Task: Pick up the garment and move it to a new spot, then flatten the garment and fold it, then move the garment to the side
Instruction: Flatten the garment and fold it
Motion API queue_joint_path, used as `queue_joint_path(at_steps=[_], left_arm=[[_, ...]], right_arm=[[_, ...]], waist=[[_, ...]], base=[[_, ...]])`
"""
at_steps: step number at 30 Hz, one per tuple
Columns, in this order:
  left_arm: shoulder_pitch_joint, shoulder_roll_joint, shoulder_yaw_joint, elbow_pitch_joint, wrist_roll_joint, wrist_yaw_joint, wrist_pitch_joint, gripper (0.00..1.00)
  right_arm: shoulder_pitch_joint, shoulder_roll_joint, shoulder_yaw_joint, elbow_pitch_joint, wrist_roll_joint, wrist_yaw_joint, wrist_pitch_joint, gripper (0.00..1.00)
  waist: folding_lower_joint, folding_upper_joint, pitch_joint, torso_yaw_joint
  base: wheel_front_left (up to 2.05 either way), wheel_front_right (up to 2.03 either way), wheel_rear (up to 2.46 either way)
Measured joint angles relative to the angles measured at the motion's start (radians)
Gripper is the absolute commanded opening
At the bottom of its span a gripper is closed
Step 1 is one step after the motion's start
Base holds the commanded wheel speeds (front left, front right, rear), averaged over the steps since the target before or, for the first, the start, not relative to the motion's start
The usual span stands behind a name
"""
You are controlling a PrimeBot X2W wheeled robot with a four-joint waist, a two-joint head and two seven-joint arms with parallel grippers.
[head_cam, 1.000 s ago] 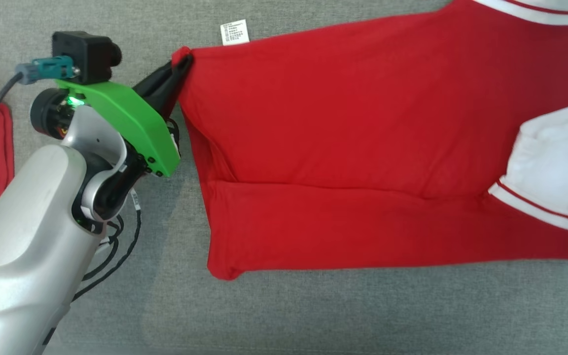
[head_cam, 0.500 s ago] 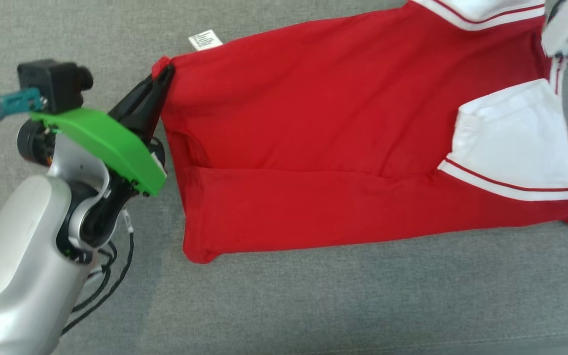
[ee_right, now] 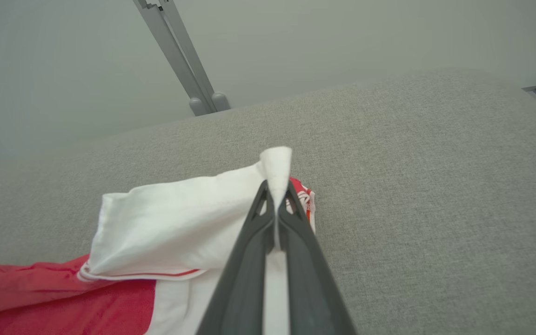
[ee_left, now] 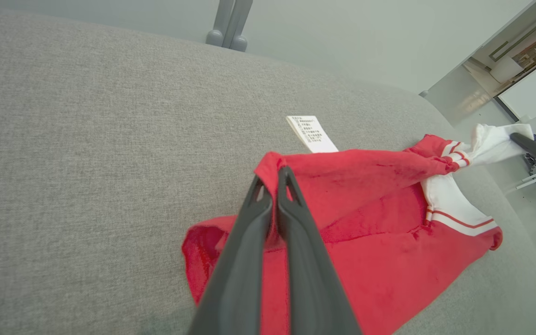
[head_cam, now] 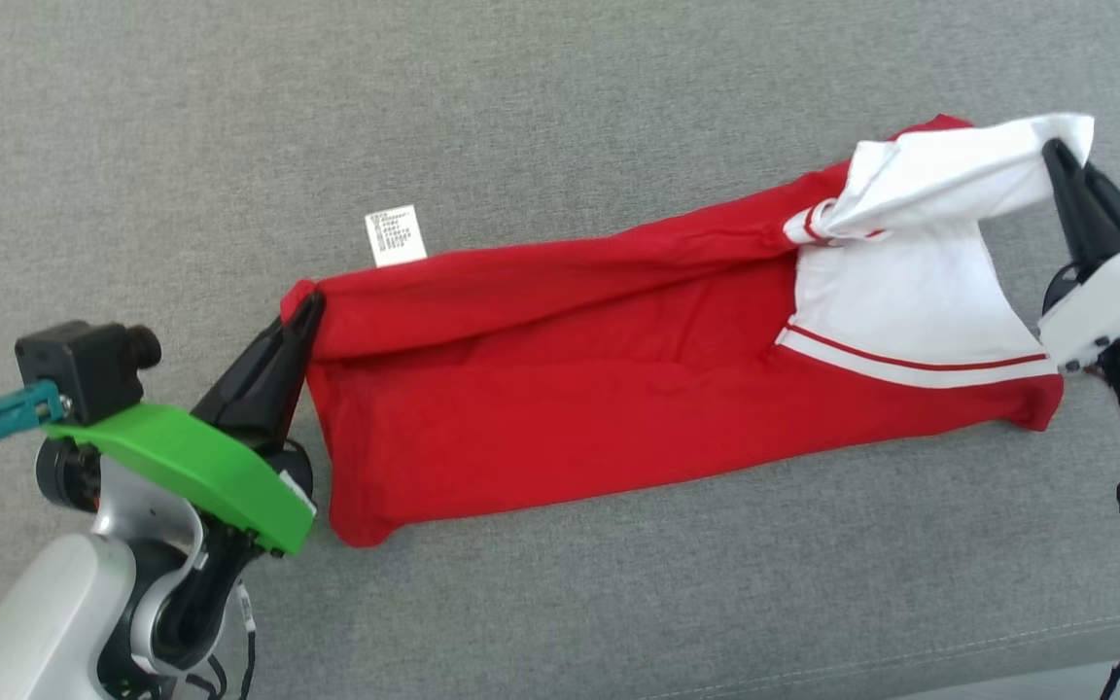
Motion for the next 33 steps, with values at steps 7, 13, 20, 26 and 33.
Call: queue_joint_path(at_steps=[7,13,20,26,33], left_arm=[[0.066,0.002,-0.007,0.023,0.004,0.012,-0.033,0.25],[0.115,-0.013,-0.028,0.076,0.038,0.013,-0.089,1.00],[0.215,-0.025,-0.001,0.099,0.109,0.044,-0.273,1.00],[0.239,-0.080,0.025,0.119,0.241,0.060,-0.381,1.00],[0.248,-0.238,0.128,0.122,0.437,0.004,-0.387,1.00]], right_arm=[[0.077,0.052,-0.015,-0.026,-0.017,0.000,0.016,0.00],[0.123,0.066,0.003,0.025,-0.035,0.000,0.021,1.00],[0.126,0.027,-0.038,0.040,-0.037,0.000,0.075,1.00],[0.036,0.006,-0.033,0.114,-0.094,0.000,0.159,1.00],[-0.058,0.004,-0.041,0.307,-0.170,0.000,0.220,1.00]], waist=[[0.0000,0.0000,-0.016,-0.018],[0.0000,0.0000,-0.024,-0.012],[0.0000,0.0000,-0.042,-0.010],[0.0000,0.0000,-0.031,0.004],[0.0000,0.0000,-0.014,0.049]], base=[[0.00,0.00,0.00],[0.00,0.00,0.00],[0.00,0.00,0.00],[0.00,0.00,0.00],[0.00,0.00,0.00]])
